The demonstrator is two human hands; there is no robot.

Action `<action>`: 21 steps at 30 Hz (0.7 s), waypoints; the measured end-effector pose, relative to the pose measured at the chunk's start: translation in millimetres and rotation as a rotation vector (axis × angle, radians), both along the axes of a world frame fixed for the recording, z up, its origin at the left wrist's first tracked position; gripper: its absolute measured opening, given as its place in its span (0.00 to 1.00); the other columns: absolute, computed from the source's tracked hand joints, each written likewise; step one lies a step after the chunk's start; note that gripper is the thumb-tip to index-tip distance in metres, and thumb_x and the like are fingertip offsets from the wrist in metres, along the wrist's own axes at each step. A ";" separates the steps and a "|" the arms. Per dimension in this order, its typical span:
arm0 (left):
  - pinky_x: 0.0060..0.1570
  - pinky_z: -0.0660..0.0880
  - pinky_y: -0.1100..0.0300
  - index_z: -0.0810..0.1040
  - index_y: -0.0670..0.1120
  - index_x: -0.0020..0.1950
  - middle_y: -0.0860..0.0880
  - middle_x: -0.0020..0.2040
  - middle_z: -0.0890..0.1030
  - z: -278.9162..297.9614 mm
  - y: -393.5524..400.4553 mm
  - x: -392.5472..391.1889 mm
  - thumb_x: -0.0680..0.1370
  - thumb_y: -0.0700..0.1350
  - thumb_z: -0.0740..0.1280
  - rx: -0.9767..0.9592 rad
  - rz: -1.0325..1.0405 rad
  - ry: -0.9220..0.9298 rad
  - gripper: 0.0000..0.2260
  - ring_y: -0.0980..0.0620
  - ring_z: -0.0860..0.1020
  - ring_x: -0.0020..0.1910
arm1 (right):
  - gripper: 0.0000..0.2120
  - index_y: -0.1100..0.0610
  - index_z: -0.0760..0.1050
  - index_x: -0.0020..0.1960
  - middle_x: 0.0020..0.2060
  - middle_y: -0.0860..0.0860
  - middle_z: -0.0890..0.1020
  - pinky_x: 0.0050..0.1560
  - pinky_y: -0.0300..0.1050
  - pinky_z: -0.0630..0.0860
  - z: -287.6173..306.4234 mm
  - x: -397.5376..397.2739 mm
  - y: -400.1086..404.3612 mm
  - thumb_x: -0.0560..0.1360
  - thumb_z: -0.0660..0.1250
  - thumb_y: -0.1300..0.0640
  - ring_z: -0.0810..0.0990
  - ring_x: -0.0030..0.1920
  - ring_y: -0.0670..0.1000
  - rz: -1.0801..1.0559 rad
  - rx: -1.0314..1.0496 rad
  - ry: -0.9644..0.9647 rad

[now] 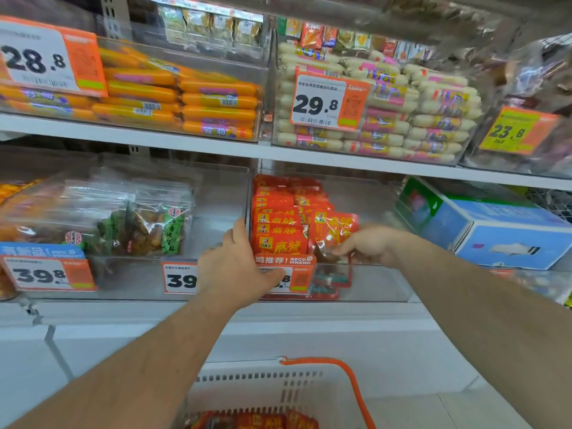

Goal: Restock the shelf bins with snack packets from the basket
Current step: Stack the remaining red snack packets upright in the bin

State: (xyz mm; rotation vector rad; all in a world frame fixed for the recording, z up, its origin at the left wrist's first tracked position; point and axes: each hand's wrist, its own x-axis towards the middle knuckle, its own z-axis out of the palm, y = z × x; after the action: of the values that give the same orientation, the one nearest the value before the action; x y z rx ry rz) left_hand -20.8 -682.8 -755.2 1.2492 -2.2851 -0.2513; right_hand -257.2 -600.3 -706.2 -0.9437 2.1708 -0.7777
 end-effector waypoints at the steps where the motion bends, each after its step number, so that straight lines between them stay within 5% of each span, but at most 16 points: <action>1: 0.56 0.74 0.52 0.59 0.49 0.71 0.50 0.62 0.76 -0.8 -0.9 -0.4 0.64 0.71 0.70 -0.005 0.004 0.000 0.44 0.48 0.78 0.57 | 0.05 0.60 0.79 0.43 0.36 0.55 0.80 0.33 0.40 0.68 -2.3 -2.1 -4.3 0.70 0.75 0.63 0.75 0.31 0.50 0.023 0.063 -0.022; 6: 0.56 0.75 0.51 0.59 0.50 0.71 0.51 0.62 0.76 -3.8 -2.5 -0.8 0.64 0.72 0.69 -0.028 0.005 0.025 0.45 0.48 0.79 0.57 | 0.01 0.61 0.80 0.40 0.34 0.56 0.82 0.33 0.41 0.71 -14.5 -9.4 -24.7 0.71 0.70 0.65 0.79 0.29 0.50 0.130 0.387 0.015; 9: 0.57 0.74 0.51 0.59 0.50 0.71 0.51 0.62 0.76 -4.0 -1.8 -1.7 0.64 0.73 0.69 -0.038 0.007 0.028 0.44 0.48 0.79 0.57 | 0.08 0.59 0.79 0.36 0.29 0.53 0.82 0.31 0.39 0.72 -16.4 -11.7 -28.9 0.74 0.68 0.62 0.79 0.25 0.47 0.145 0.443 -0.009; 12: 0.57 0.74 0.52 0.58 0.50 0.71 0.52 0.63 0.76 -4.3 -1.7 -2.2 0.65 0.73 0.68 -0.049 0.016 0.015 0.45 0.49 0.78 0.58 | 0.07 0.59 0.82 0.45 0.38 0.54 0.86 0.47 0.44 0.76 -18.7 -12.1 -28.2 0.69 0.72 0.58 0.84 0.37 0.50 0.191 0.452 -0.069; 16: 0.58 0.73 0.52 0.56 0.50 0.72 0.52 0.64 0.75 -4.6 -1.4 -3.1 0.65 0.73 0.67 -0.058 0.016 0.007 0.45 0.49 0.78 0.59 | 0.23 0.58 0.81 0.55 0.47 0.57 0.84 0.44 0.43 0.73 -24.7 -10.8 -27.8 0.62 0.74 0.50 0.81 0.42 0.53 0.252 0.402 -0.059; 21: 0.59 0.73 0.50 0.57 0.49 0.72 0.51 0.64 0.75 -6.7 -2.6 -3.0 0.65 0.73 0.68 -0.054 0.012 0.016 0.45 0.49 0.78 0.59 | 0.16 0.56 0.82 0.54 0.48 0.56 0.86 0.51 0.46 0.73 -30.2 -12.5 -31.3 0.68 0.77 0.53 0.82 0.43 0.52 0.209 0.333 -0.020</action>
State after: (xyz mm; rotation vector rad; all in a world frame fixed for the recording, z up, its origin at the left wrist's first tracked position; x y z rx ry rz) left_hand -23.8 -685.4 -761.9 1.2295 -2.2544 -0.1937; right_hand -269.7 -631.6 -736.4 -0.9616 2.0591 -0.3120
